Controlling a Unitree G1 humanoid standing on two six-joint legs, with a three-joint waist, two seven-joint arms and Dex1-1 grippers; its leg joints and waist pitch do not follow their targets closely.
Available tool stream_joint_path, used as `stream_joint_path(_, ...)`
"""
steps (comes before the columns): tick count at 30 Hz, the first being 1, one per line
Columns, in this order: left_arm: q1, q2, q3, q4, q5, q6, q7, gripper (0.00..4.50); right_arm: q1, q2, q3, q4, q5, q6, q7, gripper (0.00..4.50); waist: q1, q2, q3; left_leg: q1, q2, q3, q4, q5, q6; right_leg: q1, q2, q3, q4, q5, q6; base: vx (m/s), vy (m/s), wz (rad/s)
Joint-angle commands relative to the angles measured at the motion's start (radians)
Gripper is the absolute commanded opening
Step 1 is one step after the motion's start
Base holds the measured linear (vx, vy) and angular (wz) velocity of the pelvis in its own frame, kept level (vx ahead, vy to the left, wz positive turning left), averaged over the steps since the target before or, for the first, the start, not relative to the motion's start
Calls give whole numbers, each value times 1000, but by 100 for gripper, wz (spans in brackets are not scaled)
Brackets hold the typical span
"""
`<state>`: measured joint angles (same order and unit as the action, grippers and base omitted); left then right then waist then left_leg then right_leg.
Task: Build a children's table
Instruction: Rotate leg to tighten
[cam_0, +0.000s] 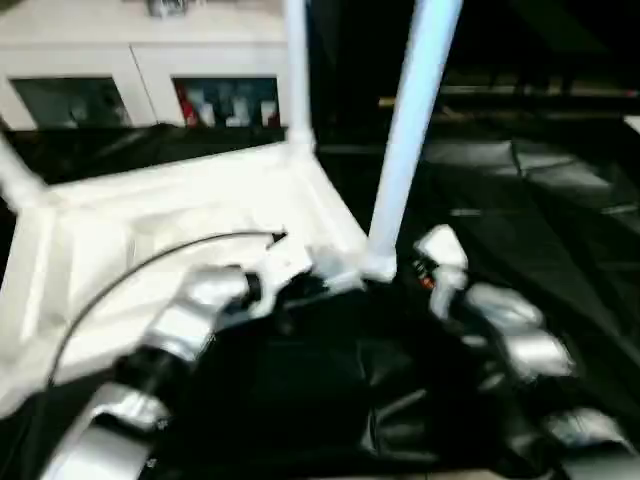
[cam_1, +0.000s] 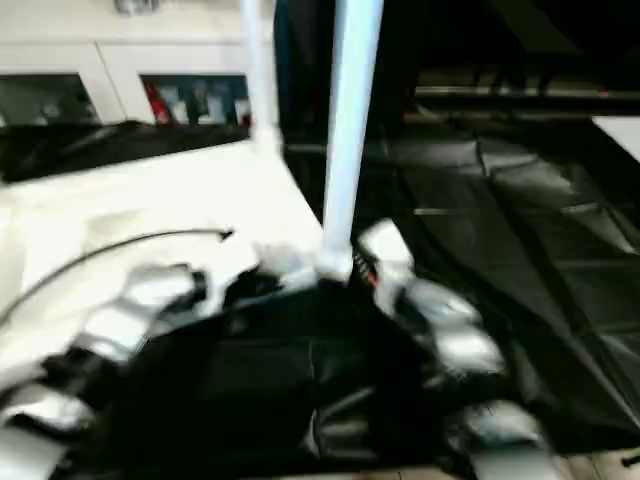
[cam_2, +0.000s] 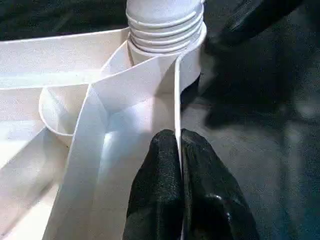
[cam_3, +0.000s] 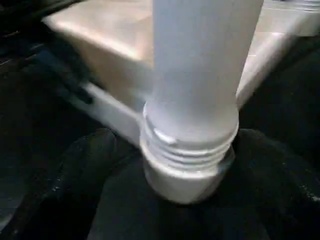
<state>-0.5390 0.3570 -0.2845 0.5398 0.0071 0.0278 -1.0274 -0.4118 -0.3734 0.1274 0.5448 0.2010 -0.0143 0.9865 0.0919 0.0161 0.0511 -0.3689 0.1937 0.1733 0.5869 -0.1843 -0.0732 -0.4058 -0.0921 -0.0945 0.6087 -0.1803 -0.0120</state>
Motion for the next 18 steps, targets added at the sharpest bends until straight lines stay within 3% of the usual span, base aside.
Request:
stream_joint_path(1, 10, 0, -21, -28, -13, 2, -44, 0, -2, 8, 27, -52, 8, 2, 52, 408, 7, -10, -63, 2, 39, -7, -70, -214, 76, 55, -63, 53, -78, -246, -204, 0, 0, 0)
stream_joint_path(11, 34, 11, -30, -79, -40, 19, -102, 0, -13, 9, 34, -74, 4, 32, 49, 408, 12, -10, -64, 5, 40, -6, -68, -178, 74, 56, -63, 54, -69, -187, -229, 0, 0, 0)
stream_joint_path(17, 37, 15, -24, -85, -30, 24, -107, 0, -23, 14, 41, -48, -33, 21, 45, 363, 18, -11, -65, 6, 39, -6, -68, -181, 62, 56, -63, 55, -70, -206, -217, 0, 0, 0)
stream_joint_path(18, 37, 15, -24, -84, -29, 24, -107, 0, -24, 14, 41, -47, -33, 20, 45, 338, 18, -11, -65, 6, 39, -6, -67, -176, 63, 56, -63, 55, -69, -196, -218, 0, 0, 0)
